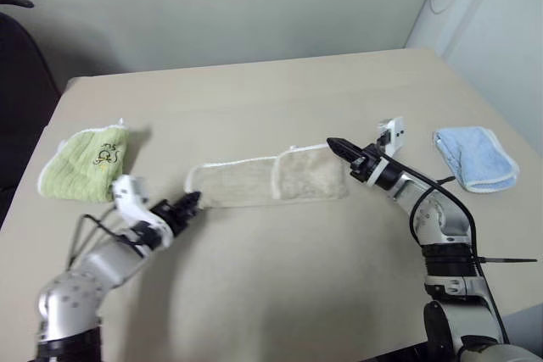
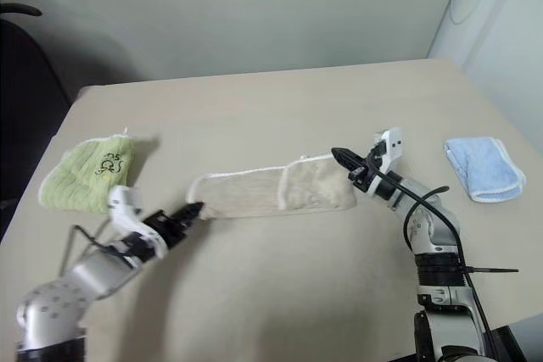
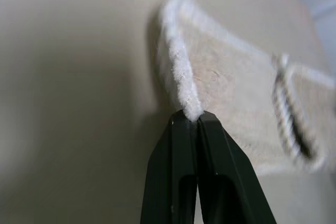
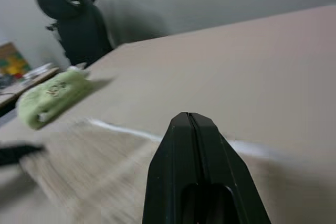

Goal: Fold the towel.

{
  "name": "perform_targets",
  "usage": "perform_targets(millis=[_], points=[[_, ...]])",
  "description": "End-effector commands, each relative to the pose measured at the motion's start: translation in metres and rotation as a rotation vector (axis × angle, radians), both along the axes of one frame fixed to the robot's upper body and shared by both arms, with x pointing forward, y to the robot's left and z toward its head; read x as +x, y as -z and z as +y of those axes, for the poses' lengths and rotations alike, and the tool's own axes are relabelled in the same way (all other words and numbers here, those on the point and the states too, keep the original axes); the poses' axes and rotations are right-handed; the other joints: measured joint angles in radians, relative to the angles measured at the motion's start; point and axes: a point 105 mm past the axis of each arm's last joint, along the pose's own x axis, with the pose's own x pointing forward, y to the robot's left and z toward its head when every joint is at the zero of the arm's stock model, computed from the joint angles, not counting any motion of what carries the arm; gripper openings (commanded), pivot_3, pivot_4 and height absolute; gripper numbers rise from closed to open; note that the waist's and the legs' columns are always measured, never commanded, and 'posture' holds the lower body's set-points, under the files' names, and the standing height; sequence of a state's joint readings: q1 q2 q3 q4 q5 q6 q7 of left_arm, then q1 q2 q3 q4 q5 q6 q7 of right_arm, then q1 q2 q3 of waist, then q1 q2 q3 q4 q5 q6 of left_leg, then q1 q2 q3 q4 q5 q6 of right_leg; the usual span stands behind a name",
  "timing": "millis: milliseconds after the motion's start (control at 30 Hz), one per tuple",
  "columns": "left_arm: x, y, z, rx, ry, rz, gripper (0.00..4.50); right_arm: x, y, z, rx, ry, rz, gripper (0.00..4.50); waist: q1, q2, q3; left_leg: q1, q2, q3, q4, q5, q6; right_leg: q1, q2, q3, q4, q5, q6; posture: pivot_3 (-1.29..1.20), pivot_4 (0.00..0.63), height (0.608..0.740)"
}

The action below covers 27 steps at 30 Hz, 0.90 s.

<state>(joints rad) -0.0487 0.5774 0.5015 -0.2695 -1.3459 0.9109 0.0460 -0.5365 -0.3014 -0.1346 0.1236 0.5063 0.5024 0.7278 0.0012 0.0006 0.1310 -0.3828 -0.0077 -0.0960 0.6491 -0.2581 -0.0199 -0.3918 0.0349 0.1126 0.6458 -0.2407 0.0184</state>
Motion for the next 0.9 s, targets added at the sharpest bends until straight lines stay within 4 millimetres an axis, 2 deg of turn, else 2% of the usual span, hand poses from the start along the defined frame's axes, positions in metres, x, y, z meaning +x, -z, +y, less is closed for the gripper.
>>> perform_targets(millis=[33, 133, 267, 300, 433, 567, 667, 733, 800, 900], points=[[-0.001, -0.043, -0.008, 0.067, 0.096, -0.165, 0.01, 0.003, -0.009, -0.005, 0.01, 0.021, -0.039, 0.0, 0.0, 0.0, 0.0, 0.0, 0.0, 0.0, -0.001, 0.0, 0.0, 0.0, 0.0, 0.0, 0.0, 0.0, 0.0, 0.0, 0.15, 0.74], [0.006, -0.066, -0.03, 0.135, 0.22, -0.238, 0.01, 0.009, -0.011, -0.009, 0.014, 0.048, -0.043, 0.0, 0.003, -0.001, 0.001, -0.001, 0.001, -0.001, -0.002, 0.0, 0.0, -0.002, 0.0, 0.0, 0.0, 0.0, 0.0, 0.0, 0.15, 0.74], [0.012, -0.084, -0.088, 0.249, 0.498, -0.316, 0.01, 0.016, -0.013, -0.014, 0.031, 0.086, -0.047, 0.0, 0.006, -0.001, 0.001, -0.001, 0.0, -0.001, -0.001, 0.0, 0.0, -0.001, 0.0, -0.001, -0.001, 0.0, 0.0, 0.0, 0.15, 0.74], [0.013, -0.085, -0.097, 0.266, 0.54, -0.323, 0.01, 0.017, -0.014, -0.014, 0.032, 0.09, -0.048, 0.0, 0.006, -0.001, 0.001, -0.001, 0.0, -0.001, -0.001, 0.0, 0.0, -0.001, -0.001, -0.001, -0.001, 0.001, 0.0, 0.0, 0.15, 0.74], [0.022, -0.08, -0.154, 0.363, 0.77, -0.322, 0.01, 0.023, -0.014, -0.02, 0.047, 0.149, -0.058, 0.0, 0.006, -0.001, 0.001, -0.002, 0.0, -0.002, -0.001, 0.0, 0.0, -0.002, -0.001, -0.001, -0.001, 0.001, 0.001, 0.0, 0.15, 0.74], [0.028, -0.058, -0.205, 0.475, 0.97, -0.295, 0.01, 0.028, -0.02, -0.037, 0.101, 0.25, -0.065, 0.0, 0.002, -0.001, 0.001, -0.003, 0.001, -0.001, -0.002, 0.0, 0.0, -0.003, -0.001, -0.001, -0.001, 0.001, 0.001, 0.0, 0.15, 0.74], [0.032, -0.041, -0.222, 0.533, 1.042, -0.271, 0.01, 0.025, -0.02, -0.043, 0.117, 0.286, -0.069, 0.0, -0.002, -0.001, 0.001, -0.004, 0.001, -0.001, -0.002, 0.0, 0.0, -0.004, -0.001, -0.001, -0.001, 0.001, 0.001, 0.0, 0.15, 0.74], [0.037, -0.024, -0.228, 0.574, 1.068, -0.235, 0.01, 0.019, -0.018, -0.046, 0.117, 0.303, -0.068, 0.0, -0.006, -0.001, 0.001, -0.005, 0.001, -0.001, -0.002, 0.0, 0.0, -0.006, -0.001, 0.0, -0.001, 0.001, 0.002, 0.0, 0.15, 0.74], [0.039, -0.015, -0.231, 0.572, 1.086, -0.212, 0.01, 0.014, -0.015, -0.049, 0.116, 0.316, -0.064, 0.0, -0.006, -0.001, 0.001, -0.006, 0.001, -0.001, -0.002, 0.0, 0.0, -0.006, -0.001, 0.0, -0.001, 0.0, 0.002, 0.0, 0.15, 0.74], [0.037, -0.014, -0.233, 0.527, 1.11, -0.211, 0.76, 0.008, -0.014, -0.053, 0.114, 0.335, -0.059, 0.0, -0.006, -0.001, 0.001, -0.007, 0.001, -0.001, -0.002, 0.0, 0.0, -0.007, -0.001, 0.0, -0.001, 0.0, 0.003, 0.0, 0.15, 0.74]])
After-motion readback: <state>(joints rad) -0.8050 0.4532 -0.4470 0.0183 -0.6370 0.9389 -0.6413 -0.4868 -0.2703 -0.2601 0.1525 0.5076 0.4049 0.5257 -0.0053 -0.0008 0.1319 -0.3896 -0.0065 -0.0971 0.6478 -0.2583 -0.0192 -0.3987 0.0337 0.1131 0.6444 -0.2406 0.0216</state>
